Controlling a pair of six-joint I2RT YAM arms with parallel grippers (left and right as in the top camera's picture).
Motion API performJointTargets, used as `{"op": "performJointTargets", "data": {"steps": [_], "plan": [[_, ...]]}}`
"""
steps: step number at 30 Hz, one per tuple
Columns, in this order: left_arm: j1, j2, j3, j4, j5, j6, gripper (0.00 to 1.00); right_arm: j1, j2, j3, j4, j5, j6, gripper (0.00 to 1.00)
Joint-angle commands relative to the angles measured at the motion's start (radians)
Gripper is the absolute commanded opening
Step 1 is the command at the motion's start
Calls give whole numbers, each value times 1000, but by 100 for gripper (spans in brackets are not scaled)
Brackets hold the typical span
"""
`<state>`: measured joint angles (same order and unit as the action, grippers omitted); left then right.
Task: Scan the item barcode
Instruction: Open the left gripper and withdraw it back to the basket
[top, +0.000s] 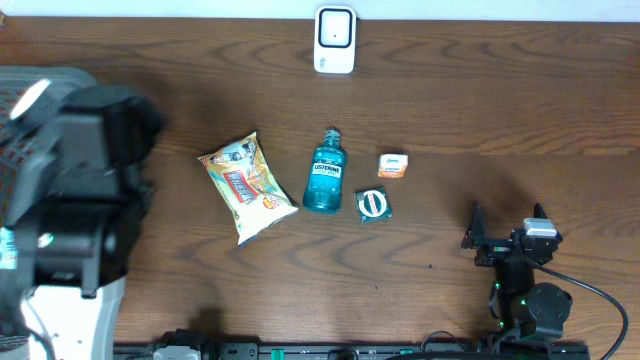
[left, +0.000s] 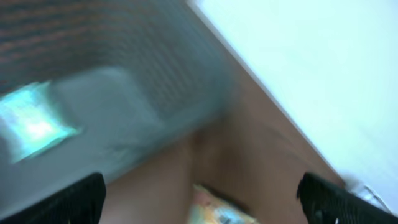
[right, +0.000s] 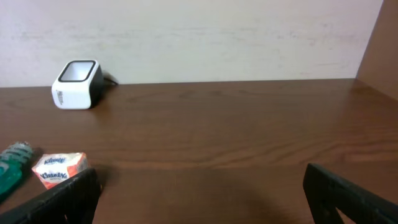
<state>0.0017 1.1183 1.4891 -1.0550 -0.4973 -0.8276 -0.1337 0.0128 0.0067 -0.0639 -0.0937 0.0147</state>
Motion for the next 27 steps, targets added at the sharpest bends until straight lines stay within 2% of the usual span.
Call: {"op": "performJointTargets", "data": {"steps": [1,4,8,12,15,20,27], "plan": [[182,23,-15,-89,-71,-179,98,-3,-4,-1,-4,-3,7,99],[366,51,-23,-135,-30,-210,98,-3,-4,-1,-4,-3,7,99],[571,117,-41,-135,101,-202,98,-3,-4,-1,-4,-3,7,99],[742,230,-50,-134,247,-125,98,-3,-4,-1,-4,-3,7,99],[809,321,-63,-127,258,-92,98,-3,-4,-1,-4,-3,7,99],[861,492,-74,-52,316,80,98,-3,-4,-1,-4,-3,7,99],[877,675,-74,18,340,90,98,-3,-4,-1,-4,-3,7,99]]}}
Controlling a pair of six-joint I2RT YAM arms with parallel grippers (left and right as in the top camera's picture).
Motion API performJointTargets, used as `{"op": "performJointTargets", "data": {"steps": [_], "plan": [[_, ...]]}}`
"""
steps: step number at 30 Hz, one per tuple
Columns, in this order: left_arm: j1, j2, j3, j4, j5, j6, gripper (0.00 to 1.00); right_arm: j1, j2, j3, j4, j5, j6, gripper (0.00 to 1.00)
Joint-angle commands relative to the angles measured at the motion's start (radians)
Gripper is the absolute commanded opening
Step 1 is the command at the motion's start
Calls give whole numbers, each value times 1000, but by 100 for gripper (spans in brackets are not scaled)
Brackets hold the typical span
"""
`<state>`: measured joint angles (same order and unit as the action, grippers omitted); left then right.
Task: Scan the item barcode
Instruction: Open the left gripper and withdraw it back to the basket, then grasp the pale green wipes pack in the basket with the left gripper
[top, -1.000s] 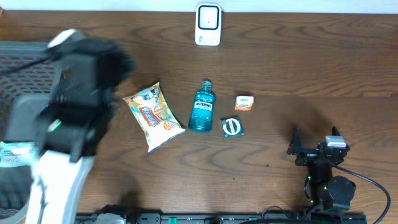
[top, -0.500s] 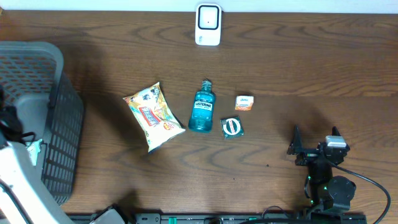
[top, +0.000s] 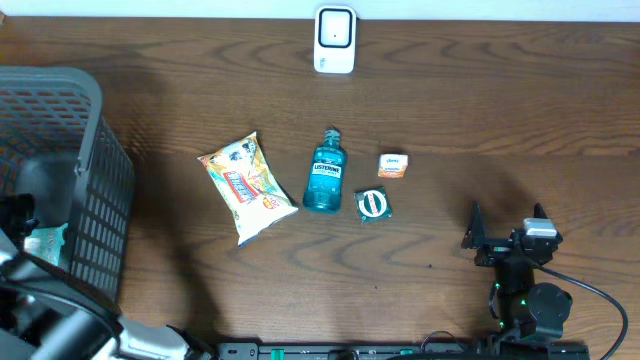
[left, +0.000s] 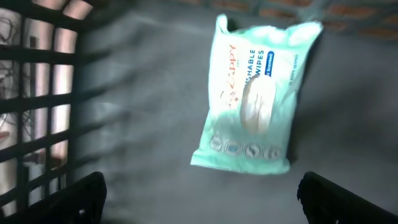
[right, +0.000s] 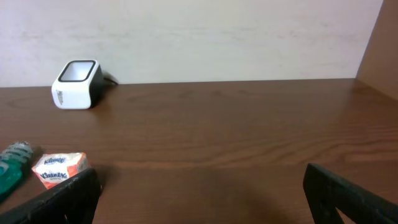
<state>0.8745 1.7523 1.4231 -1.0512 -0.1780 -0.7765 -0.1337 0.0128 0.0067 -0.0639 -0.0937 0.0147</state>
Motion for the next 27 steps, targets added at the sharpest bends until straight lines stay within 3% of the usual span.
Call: {"op": "performJointTargets", "data": {"steps": [1,17,23,25,27], "plan": [[4,55,-8,22,20,39,98,-3,-4,-1,-4,-3,7,99],[5,281,-15,116,10,41,98,-3,-4,-1,-4,-3,7,99],[5,347,-16,117,10,94,99,-3,-4,-1,-4,-3,7,99],[5,352,-24,116,10,97,88,-3,-4,-1,-4,-3,7,99],[5,352,-31,111,11,101,66,-3,-4,-1,-4,-3,7,99]]}}
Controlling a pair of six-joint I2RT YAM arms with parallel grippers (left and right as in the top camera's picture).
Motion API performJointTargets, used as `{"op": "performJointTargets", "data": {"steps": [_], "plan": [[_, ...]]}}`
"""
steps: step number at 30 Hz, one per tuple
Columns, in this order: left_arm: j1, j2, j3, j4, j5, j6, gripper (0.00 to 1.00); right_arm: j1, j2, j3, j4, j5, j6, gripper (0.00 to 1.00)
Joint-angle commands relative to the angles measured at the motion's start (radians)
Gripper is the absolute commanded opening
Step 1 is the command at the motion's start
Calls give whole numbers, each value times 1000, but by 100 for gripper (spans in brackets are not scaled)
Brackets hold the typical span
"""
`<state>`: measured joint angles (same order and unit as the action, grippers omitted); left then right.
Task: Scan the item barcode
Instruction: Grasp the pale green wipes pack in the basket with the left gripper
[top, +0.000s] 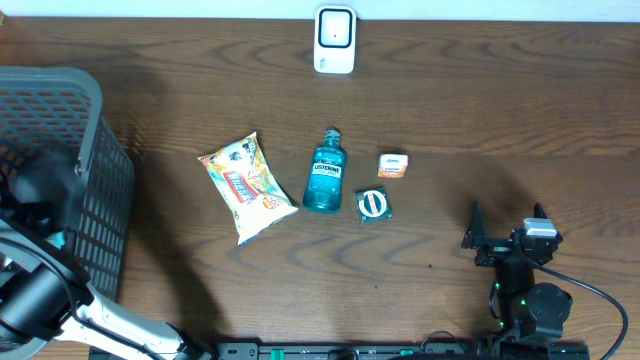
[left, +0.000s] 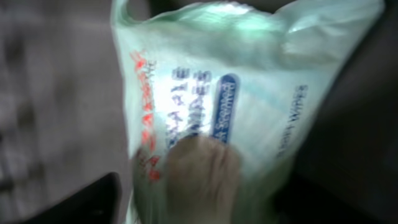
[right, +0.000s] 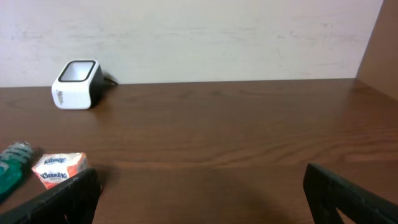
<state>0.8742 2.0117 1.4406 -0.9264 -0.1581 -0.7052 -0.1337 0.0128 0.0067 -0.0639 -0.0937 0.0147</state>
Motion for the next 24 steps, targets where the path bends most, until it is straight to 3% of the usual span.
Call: {"op": "performJointTargets", "data": {"steps": [1,4,7,15,24], "plan": [[5,92,-48,-14,-9,34,56,-3,-4,-1,-4,-3,7,99],[5,92,-48,-29,-10,40,34,-3,-4,-1,-4,-3,7,99],[5,90,-48,-51,-6,40,23,-3,-4,-1,-4,-3,7,99],[5,-30,-48,-66,189,89,20,-3,-4,-1,-4,-3,7,99],[-13,-475,-42,42,596,133,20,-3,-4,-1,-4,-3,7,99]]}}
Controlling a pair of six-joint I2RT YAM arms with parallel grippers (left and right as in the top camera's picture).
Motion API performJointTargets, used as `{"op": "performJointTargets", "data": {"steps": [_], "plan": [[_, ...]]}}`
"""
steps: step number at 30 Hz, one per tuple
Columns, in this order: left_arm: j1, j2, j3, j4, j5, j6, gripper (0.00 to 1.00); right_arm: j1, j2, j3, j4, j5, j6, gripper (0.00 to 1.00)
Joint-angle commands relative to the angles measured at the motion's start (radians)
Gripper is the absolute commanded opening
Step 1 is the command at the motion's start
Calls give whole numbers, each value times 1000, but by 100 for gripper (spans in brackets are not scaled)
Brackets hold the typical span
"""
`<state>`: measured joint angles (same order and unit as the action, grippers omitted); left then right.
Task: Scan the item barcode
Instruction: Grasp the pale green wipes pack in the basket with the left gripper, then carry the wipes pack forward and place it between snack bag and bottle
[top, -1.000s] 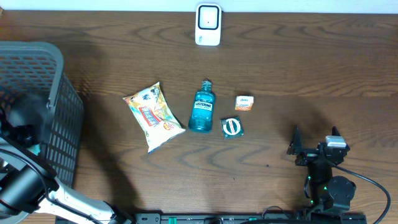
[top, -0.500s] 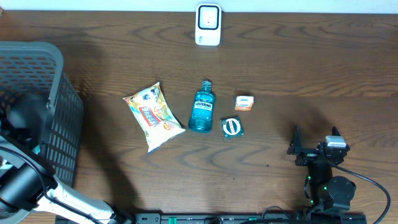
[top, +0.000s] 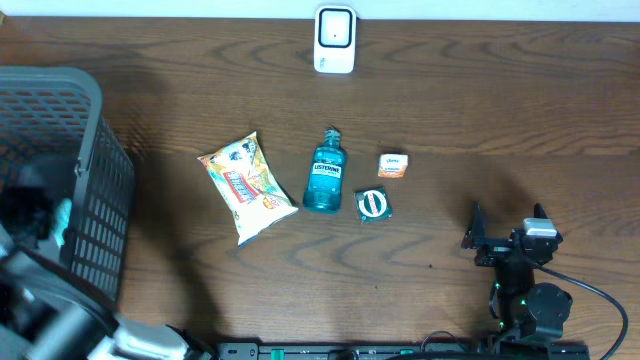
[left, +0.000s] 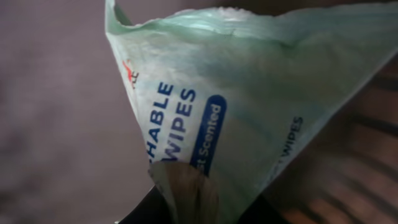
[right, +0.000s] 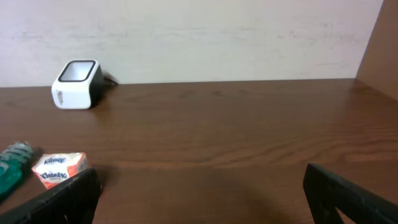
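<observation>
A mint-green pack of wipes (left: 249, 93) fills the left wrist view, creased and pinched at its lower edge. My left gripper (left: 194, 208) is shut on it inside the grey basket (top: 100, 190). In the overhead view a bit of the pack (top: 63, 214) shows beside the left gripper (top: 40, 212). The white barcode scanner (top: 335, 40) stands at the table's far edge, also in the right wrist view as the scanner (right: 78, 83). My right gripper (right: 202, 199) rests open and empty near the front right, the same gripper (top: 508, 240) seen from overhead.
On the table's middle lie a snack bag (top: 248, 186), a blue mouthwash bottle (top: 324, 172), a small tissue pack (top: 393, 166) and a round dark item (top: 372, 204). The basket's mesh walls surround the left arm.
My left gripper has shut on the wipes pack's edge. The pack now hangs creased from the jaws, with the basket wall showing behind it. The right arm has not moved.
The left arm first stood high above the basket, its view blurred. It was then inside the basket with the wipes pack lying flat below the open jaws. Then the pack lay close between the fingers. Now it is gripped.
</observation>
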<state>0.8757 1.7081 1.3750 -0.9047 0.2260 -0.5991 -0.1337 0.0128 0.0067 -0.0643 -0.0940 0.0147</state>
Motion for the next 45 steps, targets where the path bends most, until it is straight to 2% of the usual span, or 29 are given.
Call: {"op": "performJointTargets", "data": {"steps": [1,3,7,13,20,26,32,39,42,43,45], "plan": [[-24,-233,24,38,246,21,20,-3,-4,-1,-3,-2,7,99],[-63,-382,24,80,291,8,21,-3,-4,-1,-3,-2,7,99],[-194,-606,24,151,289,-32,21,-3,-4,-1,-3,-2,7,99],[-562,-794,23,218,236,-31,22,-3,-4,-1,-3,-2,7,99],[-1065,-755,-25,200,21,27,22,-3,-4,-1,-3,-2,7,99],[-1363,-533,-96,197,-272,26,24,-3,-4,-1,-3,-2,7,99],[-1445,-243,-97,201,-540,-16,24,-3,-4,-1,-3,-2,7,99],[-1441,8,-97,263,-553,-35,25,-3,-4,-1,-3,-2,7,99],[-1441,86,-97,270,-552,-84,27,-3,-4,-1,-3,-2,7,99],[-1441,96,-97,270,-552,-90,32,-3,-4,-1,-3,-2,7,99],[-1441,108,-97,272,-553,-95,57,-3,-4,-1,-3,-2,7,99]]}}
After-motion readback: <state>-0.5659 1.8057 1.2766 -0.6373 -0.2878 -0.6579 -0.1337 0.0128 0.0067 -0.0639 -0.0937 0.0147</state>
